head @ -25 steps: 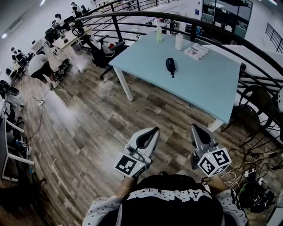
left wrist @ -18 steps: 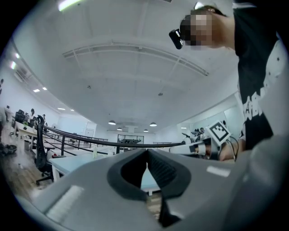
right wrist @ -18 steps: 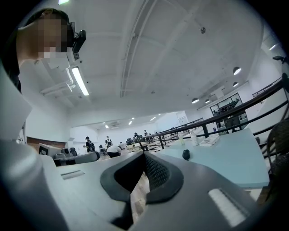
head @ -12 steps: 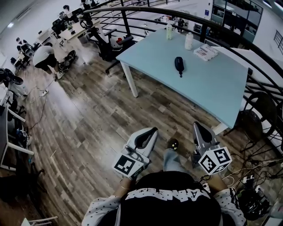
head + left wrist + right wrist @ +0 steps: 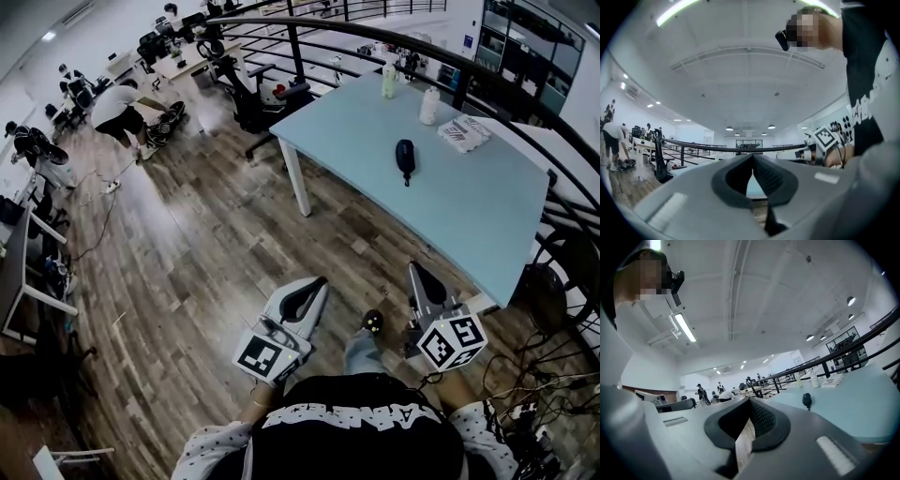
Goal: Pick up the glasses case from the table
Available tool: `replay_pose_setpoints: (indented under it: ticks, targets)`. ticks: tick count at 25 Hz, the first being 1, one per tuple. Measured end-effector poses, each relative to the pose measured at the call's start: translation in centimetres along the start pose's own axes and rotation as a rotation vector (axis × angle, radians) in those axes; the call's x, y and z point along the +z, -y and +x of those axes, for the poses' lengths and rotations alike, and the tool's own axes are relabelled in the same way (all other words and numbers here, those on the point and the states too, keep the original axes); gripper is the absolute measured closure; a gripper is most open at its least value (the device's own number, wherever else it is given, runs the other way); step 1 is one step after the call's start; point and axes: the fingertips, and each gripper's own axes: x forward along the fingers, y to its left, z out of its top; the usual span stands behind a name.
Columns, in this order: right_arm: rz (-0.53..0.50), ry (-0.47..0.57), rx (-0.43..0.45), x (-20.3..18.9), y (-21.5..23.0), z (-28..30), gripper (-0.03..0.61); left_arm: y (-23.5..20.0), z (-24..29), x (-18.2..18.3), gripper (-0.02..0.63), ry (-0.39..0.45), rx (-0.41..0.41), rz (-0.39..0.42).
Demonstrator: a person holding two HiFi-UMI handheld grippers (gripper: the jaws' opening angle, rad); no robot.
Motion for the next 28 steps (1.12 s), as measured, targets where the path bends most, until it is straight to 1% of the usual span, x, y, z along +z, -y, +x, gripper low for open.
replay_pose_setpoints:
  ticks: [9,15,24,28]
  targets:
    - [0.022,-0.027,-0.014,-0.4,4.4,4.8,0.574,-3.4,5.1,-1.5,0.614,-0.025,-0.006,-0.009]
    - [0.025,-0.027,-0.019,0.6,7.5,7.7,0.574,-5.1,9.4,-1.5,0.614,-0.035,-0.022,0.002]
    - [0.06,-0.037,-0.021,1.3,11.8,11.5,0.574,-7.6,14.6,-1.7,0.614,-0.066,-0.008,0.011]
    - [0.069,-0.035,-0.015,2.2,13.7,13.0,0.574,-8.3,16.9,-1.3,0.614,-0.074,-0.003,0.018]
